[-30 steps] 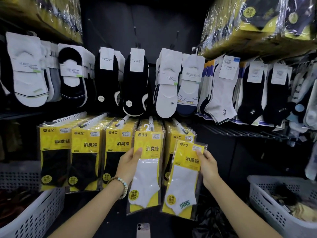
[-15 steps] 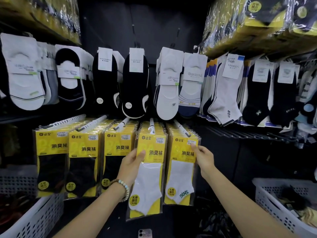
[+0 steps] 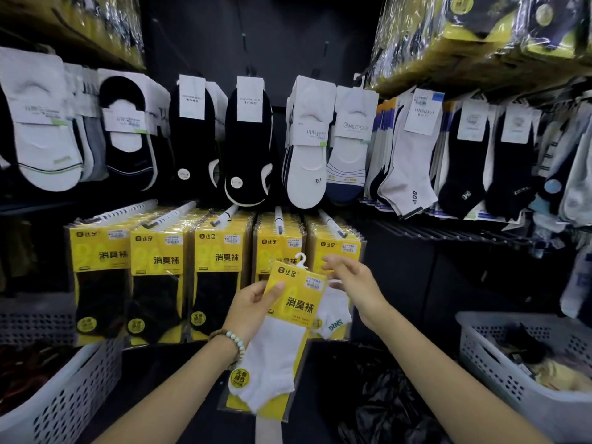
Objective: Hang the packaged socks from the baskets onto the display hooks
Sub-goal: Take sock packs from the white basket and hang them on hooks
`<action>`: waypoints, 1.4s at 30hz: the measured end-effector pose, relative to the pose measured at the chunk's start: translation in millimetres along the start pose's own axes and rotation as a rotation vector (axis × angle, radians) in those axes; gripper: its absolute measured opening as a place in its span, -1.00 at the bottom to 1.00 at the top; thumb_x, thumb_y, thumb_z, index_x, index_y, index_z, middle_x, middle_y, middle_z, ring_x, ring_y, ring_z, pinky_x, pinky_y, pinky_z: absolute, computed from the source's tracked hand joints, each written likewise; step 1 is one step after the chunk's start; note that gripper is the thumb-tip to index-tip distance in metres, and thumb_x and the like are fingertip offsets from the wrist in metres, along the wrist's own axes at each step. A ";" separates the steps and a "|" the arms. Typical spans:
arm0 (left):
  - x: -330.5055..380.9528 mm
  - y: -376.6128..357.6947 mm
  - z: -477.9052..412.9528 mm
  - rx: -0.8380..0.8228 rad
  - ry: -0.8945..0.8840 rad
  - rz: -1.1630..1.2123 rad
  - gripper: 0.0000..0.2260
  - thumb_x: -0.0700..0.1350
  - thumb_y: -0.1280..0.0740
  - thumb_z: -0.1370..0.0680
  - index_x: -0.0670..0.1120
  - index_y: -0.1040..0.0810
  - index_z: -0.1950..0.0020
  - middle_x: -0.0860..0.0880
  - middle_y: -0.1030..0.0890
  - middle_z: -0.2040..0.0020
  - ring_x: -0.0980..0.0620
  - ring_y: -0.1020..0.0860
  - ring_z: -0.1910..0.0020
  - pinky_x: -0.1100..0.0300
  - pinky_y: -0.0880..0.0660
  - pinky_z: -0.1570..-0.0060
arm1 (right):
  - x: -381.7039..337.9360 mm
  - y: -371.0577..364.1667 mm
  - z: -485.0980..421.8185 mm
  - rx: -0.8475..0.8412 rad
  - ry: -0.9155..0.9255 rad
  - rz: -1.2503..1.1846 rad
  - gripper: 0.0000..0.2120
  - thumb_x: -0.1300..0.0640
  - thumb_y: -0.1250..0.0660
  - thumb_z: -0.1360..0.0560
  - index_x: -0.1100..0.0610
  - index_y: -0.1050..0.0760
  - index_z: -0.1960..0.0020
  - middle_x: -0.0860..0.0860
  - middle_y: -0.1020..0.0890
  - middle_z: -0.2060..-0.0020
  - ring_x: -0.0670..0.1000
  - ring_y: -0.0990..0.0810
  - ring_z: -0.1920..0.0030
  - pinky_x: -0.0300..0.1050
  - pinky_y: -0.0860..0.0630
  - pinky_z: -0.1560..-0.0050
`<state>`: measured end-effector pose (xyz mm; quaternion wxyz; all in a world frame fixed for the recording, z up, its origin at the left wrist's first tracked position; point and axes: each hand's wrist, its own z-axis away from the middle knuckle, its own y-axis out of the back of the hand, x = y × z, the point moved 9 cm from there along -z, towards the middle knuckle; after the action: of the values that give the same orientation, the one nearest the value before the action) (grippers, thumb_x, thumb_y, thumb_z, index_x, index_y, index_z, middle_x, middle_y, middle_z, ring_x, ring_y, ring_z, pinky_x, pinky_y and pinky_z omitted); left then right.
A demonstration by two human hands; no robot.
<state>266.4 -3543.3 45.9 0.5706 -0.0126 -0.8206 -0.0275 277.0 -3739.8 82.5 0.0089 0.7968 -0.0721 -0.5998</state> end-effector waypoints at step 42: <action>-9.9 -92.0 -46.3 -0.111 0.086 -0.044 -0.51 0.06 -0.22 -0.57 0.01 -0.21 -0.48 0.02 -0.34 -0.41 0.19 -0.35 -0.23 0.30 -0.28 -0.13 | 24.6 60.6 -39.3 0.302 -0.002 -0.210 -0.89 0.19 -0.35 -0.53 0.18 -0.57 -0.03 0.03 -0.68 0.17 -0.12 -0.66 0.25 -0.33 -0.54 0.37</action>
<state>308.3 -3637.7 49.9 0.6029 -0.0251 -0.7927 -0.0861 315.0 -3805.7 76.2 -0.1733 0.7918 -0.0778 -0.5805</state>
